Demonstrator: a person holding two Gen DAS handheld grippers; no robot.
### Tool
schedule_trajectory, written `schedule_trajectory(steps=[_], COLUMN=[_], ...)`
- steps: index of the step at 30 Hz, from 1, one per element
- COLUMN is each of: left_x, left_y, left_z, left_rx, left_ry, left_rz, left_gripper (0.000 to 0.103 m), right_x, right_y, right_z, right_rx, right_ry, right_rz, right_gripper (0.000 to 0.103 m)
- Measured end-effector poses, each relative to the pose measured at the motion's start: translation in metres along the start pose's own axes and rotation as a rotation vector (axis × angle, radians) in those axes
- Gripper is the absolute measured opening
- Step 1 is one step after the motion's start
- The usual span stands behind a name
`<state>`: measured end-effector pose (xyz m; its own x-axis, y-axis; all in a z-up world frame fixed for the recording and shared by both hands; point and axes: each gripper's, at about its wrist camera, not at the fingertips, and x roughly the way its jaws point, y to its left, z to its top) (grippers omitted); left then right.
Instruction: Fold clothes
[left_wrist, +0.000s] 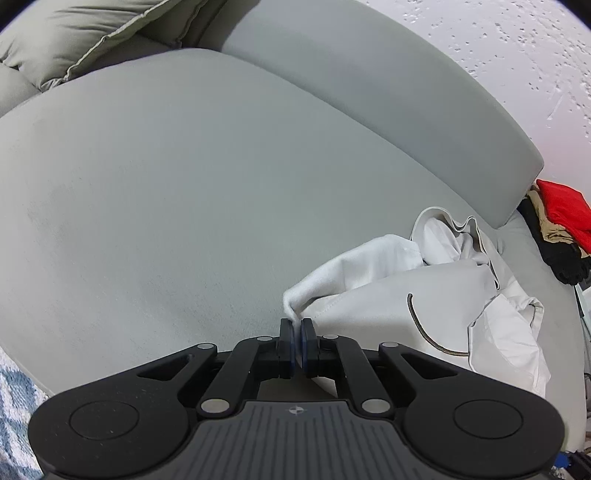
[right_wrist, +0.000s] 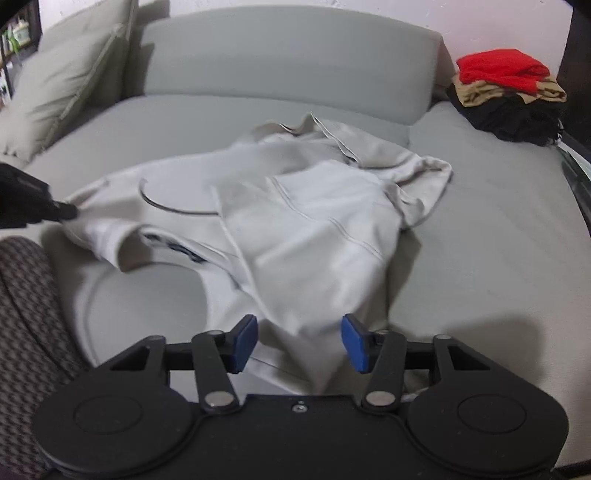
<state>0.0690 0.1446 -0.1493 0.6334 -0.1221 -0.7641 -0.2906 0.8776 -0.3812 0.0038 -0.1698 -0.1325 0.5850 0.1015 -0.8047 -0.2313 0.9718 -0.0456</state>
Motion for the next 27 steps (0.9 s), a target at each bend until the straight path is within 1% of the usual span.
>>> schedule_trajectory(steps=[1, 3, 4, 7, 9, 11, 13, 14, 15, 16, 18, 20, 21, 22, 23, 25, 26, 27], left_x=[0.0, -0.001, -0.002, -0.003, -0.003, -0.004, -0.006, -0.007, -0.008, -0.008, -0.008, -0.009, -0.009, -0.01, -0.011, -0.015, -0.016, -0.016], left_y=[0.0, -0.001, -0.001, -0.001, -0.004, -0.01, -0.014, -0.016, -0.017, -0.018, -0.017, -0.015, -0.014, -0.013, -0.012, -0.011, -0.013, -0.015], left_z=[0.0, -0.001, -0.001, -0.002, -0.003, -0.005, -0.008, -0.01, -0.012, -0.012, -0.012, -0.01, -0.01, -0.01, -0.01, -0.01, -0.01, -0.011], left_rx=[0.001, 0.007, 0.006, 0.003, 0.013, 0.039, 0.061, 0.076, 0.09, 0.102, 0.117, 0.114, 0.11, 0.105, 0.102, 0.101, 0.105, 0.112], left_ry=[0.001, 0.003, 0.005, 0.016, 0.026, 0.029, 0.037, 0.039, 0.041, 0.044, 0.051, 0.059, 0.062, 0.064, 0.064, 0.061, 0.062, 0.064], left_rz=[0.002, 0.006, 0.009, 0.015, 0.026, 0.033, 0.031, 0.035, 0.039, 0.041, 0.043, 0.033, 0.023, 0.01, -0.005, -0.036, -0.043, -0.046], left_gripper=[0.005, 0.005, 0.005, 0.005, 0.005, 0.005, 0.005, 0.005, 0.005, 0.006, 0.009, 0.01, 0.013, 0.017, 0.02, 0.031, 0.033, 0.036], right_x=[0.002, 0.005, 0.001, -0.019, -0.025, -0.026, -0.021, -0.017, -0.013, -0.01, -0.014, -0.025, -0.03, -0.033, -0.036, -0.031, -0.026, -0.02], right_y=[-0.001, -0.006, -0.013, -0.049, -0.083, -0.112, -0.133, -0.141, -0.145, -0.149, -0.157, -0.16, -0.16, -0.159, -0.158, -0.15, -0.146, -0.141], right_z=[0.0, 0.001, 0.001, 0.002, 0.002, 0.003, 0.005, 0.005, 0.005, 0.004, -0.002, -0.013, -0.017, -0.022, -0.026, -0.039, -0.046, -0.051], right_rx=[-0.004, 0.016, 0.062, 0.278, 0.411, 0.511, 0.579, 0.601, 0.595, 0.592, 0.65, 0.72, 0.764, 0.813, 0.863, 0.978, 1.032, 1.073], right_ry=[-0.002, -0.011, -0.031, -0.104, -0.107, -0.096, -0.064, -0.042, -0.009, 0.024, 0.029, 0.012, -0.004, -0.019, -0.029, -0.009, 0.006, 0.021], right_rz=[-0.006, -0.017, -0.033, -0.112, -0.123, -0.112, -0.087, -0.082, -0.08, -0.067, -0.028, 0.03, 0.07, 0.127, 0.185, 0.292, 0.332, 0.346], right_gripper=[0.022, 0.003, 0.003, 0.002, 0.002, 0.002, 0.002, 0.002, 0.002, 0.004, 0.008, 0.024, 0.037, 0.043, 0.046, 0.046, 0.046, 0.046])
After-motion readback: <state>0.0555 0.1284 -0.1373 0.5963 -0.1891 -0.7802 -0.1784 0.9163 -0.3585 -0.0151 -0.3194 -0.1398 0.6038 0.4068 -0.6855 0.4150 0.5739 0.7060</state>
